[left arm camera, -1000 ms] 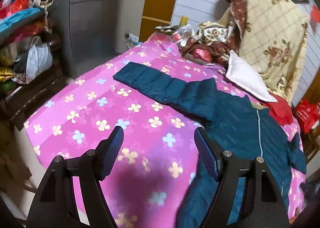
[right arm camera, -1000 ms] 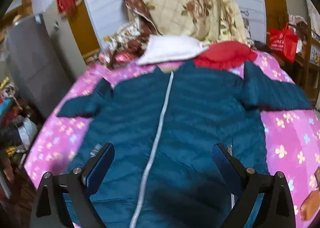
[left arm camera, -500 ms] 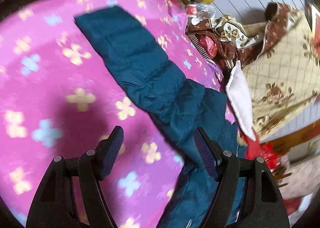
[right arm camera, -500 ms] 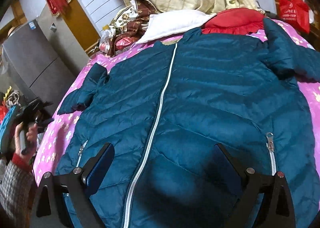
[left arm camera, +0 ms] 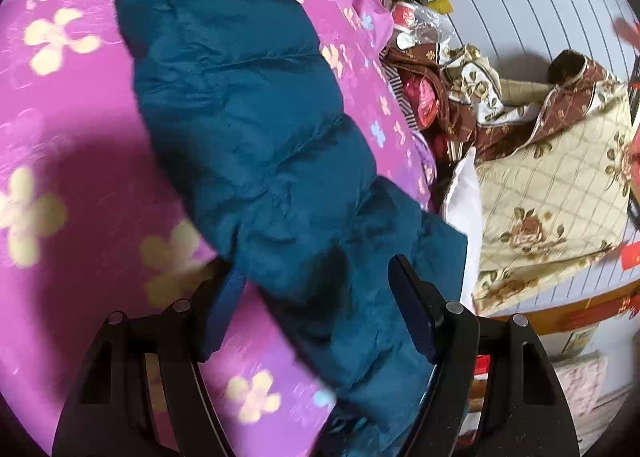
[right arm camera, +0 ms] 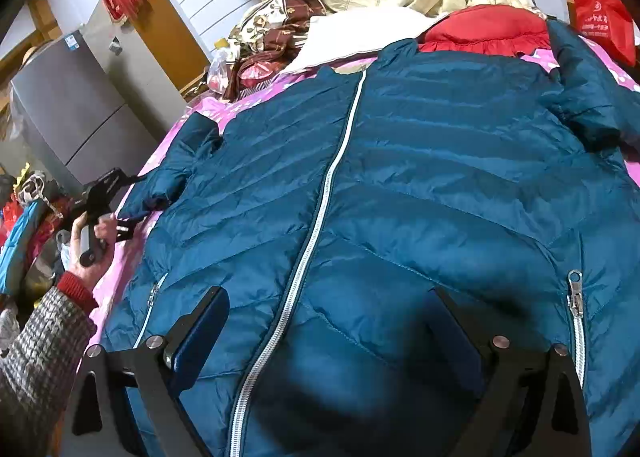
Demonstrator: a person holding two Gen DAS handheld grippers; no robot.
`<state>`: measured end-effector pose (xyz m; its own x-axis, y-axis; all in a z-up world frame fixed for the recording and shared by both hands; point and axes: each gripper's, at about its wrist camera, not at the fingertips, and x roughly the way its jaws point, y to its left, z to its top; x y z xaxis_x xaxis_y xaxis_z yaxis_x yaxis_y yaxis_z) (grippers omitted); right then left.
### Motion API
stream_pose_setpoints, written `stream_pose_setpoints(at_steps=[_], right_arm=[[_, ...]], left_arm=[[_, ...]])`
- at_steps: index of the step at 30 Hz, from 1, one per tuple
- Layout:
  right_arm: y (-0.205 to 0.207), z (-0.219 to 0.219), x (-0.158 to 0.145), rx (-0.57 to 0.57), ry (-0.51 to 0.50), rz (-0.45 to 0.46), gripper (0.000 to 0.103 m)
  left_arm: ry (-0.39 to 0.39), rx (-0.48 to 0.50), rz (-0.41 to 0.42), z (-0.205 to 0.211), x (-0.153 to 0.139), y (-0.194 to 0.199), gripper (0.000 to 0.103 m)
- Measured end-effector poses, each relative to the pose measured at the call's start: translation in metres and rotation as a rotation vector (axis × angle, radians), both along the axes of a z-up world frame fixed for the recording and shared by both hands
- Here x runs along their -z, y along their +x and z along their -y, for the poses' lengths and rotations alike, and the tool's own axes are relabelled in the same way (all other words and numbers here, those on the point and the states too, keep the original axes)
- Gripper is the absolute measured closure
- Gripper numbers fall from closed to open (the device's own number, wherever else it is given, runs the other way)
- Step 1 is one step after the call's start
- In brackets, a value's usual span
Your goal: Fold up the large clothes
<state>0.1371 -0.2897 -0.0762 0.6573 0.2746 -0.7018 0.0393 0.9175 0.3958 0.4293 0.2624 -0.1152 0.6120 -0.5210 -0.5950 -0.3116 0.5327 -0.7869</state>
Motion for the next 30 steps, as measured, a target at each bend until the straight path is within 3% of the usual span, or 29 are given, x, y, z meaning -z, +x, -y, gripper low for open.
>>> stream_pose_setpoints(at_steps=[3, 5, 6, 7, 9, 14, 20, 24, 27, 30], right_arm=[[0.001, 0.002, 0.007, 0.001, 0.002, -0.009, 0.005], [0.003, 0.003, 0.01, 0.002, 0.001, -0.01, 0.005], [0.003, 0.003, 0.011, 0.003, 0.002, -0.009, 0.005], [0.003, 0.004, 0.011, 0.003, 0.003, -0.007, 0.005], [0.002, 0.005, 0.014, 0.002, 0.006, -0.001, 0.005], [-0.001, 0.004, 0.019, 0.007, -0.004, 0.012, 0.005], [-0.017, 0.019, 0.004, 0.046, 0.046, 0.041, 0.013], [-0.049, 0.062, -0.025, 0.173, 0.102, 0.109, 0.012], [-0.071, 0.084, -0.044, 0.257, 0.047, 0.142, 0.012], [-0.089, 0.095, -0.055, 0.295, 0.005, 0.151, 0.012]], left_arm=[[0.017, 0.01, -0.003, 0.004, -0.002, 0.013, 0.025], [0.075, 0.011, -0.031, 0.006, -0.008, 0.021, 0.026], [0.11, 0.009, -0.035, 0.007, -0.012, 0.023, 0.037], [0.147, 0.008, -0.034, 0.009, -0.018, 0.023, 0.066], [0.225, 0.029, -0.03, 0.016, -0.033, 0.024, 0.088], [0.357, 0.083, 0.107, 0.063, -0.096, 0.012, 0.092], [0.455, 0.349, 0.313, 0.197, -0.159, -0.027, 0.092], [0.557, 0.572, 0.363, 0.299, -0.154, -0.064, 0.092], [0.76, 0.689, 0.359, 0.375, -0.123, -0.101, 0.091], [0.836, 0.762, 0.33, 0.409, -0.089, -0.126, 0.081]])
